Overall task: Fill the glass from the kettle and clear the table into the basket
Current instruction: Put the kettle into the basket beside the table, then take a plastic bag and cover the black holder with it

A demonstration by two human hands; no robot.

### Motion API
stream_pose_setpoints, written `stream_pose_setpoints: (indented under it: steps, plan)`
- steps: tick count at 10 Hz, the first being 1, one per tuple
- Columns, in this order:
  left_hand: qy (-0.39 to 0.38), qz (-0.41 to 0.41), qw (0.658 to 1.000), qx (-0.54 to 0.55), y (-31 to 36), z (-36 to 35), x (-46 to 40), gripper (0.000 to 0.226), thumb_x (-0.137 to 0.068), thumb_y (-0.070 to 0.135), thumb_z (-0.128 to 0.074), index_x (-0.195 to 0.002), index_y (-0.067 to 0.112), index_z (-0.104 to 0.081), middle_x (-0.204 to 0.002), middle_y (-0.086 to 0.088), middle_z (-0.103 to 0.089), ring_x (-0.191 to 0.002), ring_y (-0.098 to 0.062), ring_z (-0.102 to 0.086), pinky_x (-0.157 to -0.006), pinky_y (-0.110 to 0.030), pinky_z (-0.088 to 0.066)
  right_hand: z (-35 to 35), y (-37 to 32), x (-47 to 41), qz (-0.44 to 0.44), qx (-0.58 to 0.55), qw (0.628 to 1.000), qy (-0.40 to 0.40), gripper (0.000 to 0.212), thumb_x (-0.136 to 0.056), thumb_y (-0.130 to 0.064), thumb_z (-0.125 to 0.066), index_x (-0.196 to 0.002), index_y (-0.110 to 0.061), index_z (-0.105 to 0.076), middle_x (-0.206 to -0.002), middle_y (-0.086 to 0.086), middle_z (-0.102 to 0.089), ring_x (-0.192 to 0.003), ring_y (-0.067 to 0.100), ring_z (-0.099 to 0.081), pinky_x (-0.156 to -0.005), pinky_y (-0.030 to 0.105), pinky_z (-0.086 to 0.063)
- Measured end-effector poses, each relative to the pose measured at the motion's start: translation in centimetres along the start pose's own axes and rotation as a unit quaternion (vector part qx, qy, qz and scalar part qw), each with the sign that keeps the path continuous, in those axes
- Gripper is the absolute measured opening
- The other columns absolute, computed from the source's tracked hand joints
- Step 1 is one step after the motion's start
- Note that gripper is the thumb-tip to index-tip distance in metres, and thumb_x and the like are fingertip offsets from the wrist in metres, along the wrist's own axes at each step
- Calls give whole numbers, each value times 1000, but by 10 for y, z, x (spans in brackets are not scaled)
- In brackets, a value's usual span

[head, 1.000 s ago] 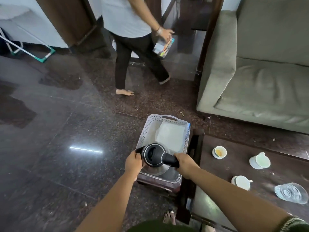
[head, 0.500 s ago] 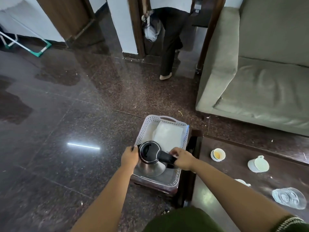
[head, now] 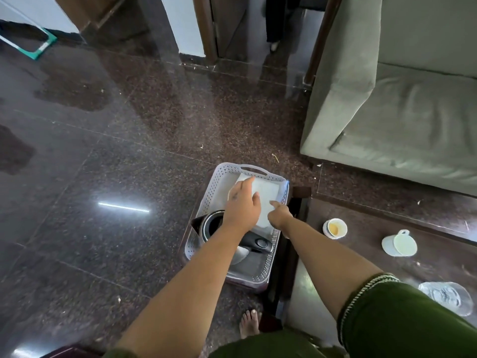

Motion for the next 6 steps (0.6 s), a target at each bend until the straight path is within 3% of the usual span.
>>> stream_pose_setpoints:
  steps: [1, 2, 3, 4, 5, 6]
  plan:
    - [-2, 5, 1000, 2, -13, -6, 0, 44, -99, 19, -44, -142, 13, -38, -145, -8, -43, -134, -24, -39, -104, -35, -34, -8, -4, -5, 64, 115, 991, -1, 45, -99, -3, -38, -143, -8, -41, -152, 13, -38, -143, 30, -30, -108, 33, -34]
    - [1, -23, 1000, 2, -20, -9, 1, 45, -97, 19, -48, -140, 10, -41, -143, -9, -46, -133, -25, -40, -105, -35, -34, -2, -5, -3, 24, 31, 998, 48, 43, -95, -3, -41, -138, -6, -49, -143, 15, -50, -132, 31, -46, -108, 36, -40]
    - [-5, -34, 999, 7, -19, -10, 3, 53, -96, 24, -50, -144, 10, -34, -141, -9, -48, -132, -25, -43, -105, -35, -34, 11, -10, 10, 61, 65, 991, 101, 49, -88, 0, -46, -134, -13, -57, -135, 11, -59, -120, 29, -58, -102, 33, -46]
    - [11, 26, 998, 62, -13, -10, 4, 61, -96, 36, -50, -146, 13, -25, -133, -7, -54, -125, -24, -50, -101, -35, -38, 13, -15, 36, 118, 38, 986, 107, 47, -86, 5, -47, -124, -14, -66, -129, 6, -64, -115, 23, -61, -96, 21, -45]
    - [2, 63, 994, 87, -5, -8, -1, 64, -95, 40, -51, -146, 12, -23, -130, -8, -56, -121, -27, -52, -98, -39, -42, 17, -27, 57, 168, 28, 978, 116, 42, -90, 3, -48, -123, -14, -66, -131, 5, -63, -118, 22, -59, -101, 24, -43]
    - [-20, 94, 989, 116, 2, -6, -3, 59, -96, 40, -50, -143, 11, -30, -132, -12, -55, -121, -29, -53, -99, -39, -43, 29, -51, 72, 202, 21, 973, 113, 39, -92, 2, -48, -123, -13, -66, -131, 4, -62, -122, 19, -56, -99, 17, -39]
Point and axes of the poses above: each hand's wrist, its own x-axis away from the middle knuckle, its own z-axis out of the back of the hand, y = z × x, the point moved 2 cm from there along -x, towards the middle knuckle
